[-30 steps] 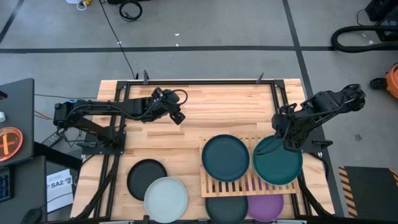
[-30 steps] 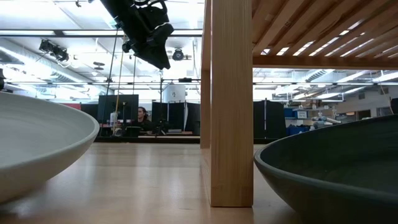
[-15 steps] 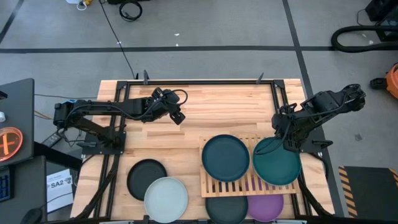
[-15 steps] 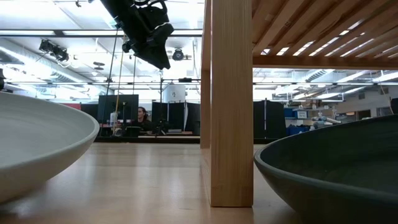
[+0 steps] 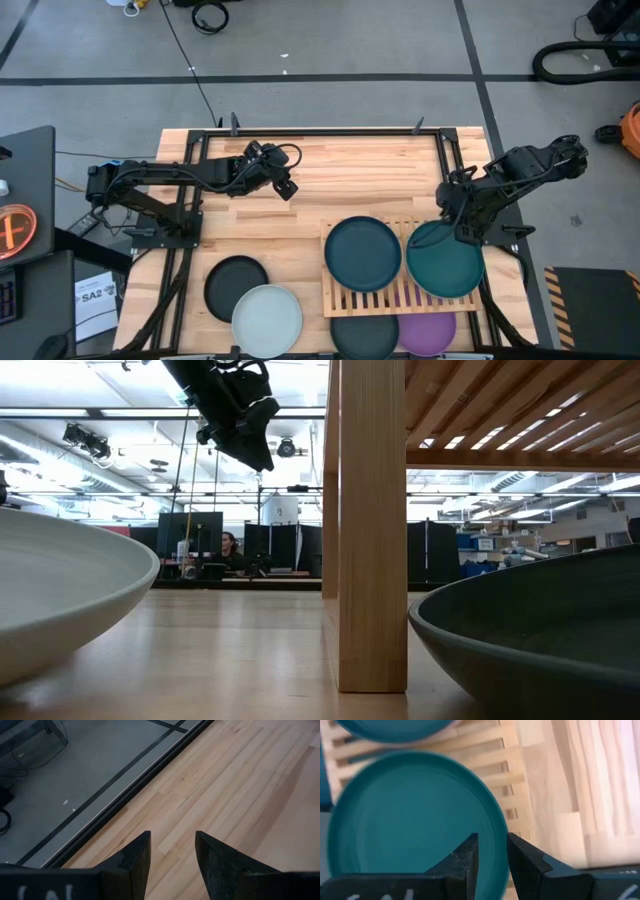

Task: Place and stack plates onto a shelf
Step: Stack the off white plate on top of the dark green plate

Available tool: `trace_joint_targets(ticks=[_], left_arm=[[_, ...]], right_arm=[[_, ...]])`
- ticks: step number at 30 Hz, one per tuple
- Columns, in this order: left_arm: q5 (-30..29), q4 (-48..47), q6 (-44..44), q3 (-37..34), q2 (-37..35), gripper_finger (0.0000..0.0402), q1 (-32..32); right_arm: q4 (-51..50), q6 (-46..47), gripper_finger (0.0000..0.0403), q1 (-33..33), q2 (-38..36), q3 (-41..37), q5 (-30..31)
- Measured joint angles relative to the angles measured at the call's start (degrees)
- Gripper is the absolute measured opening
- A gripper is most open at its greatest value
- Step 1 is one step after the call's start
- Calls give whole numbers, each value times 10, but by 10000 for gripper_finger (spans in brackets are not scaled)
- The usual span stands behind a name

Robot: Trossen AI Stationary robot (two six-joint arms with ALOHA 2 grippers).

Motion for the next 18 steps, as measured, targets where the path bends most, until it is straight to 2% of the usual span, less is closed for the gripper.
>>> trace_joint_targets(ticks=[6, 14, 18], left_arm=[[0, 0, 0, 0, 0, 160, 0], [0, 0, 1, 0, 0, 160, 0], [0, 0, 1, 0, 0, 160, 0]], right_arm=[[58, 11, 104, 0, 0, 4, -17], [112, 119, 103, 0, 0, 28, -29], [147, 124, 103, 0, 7, 28, -30]])
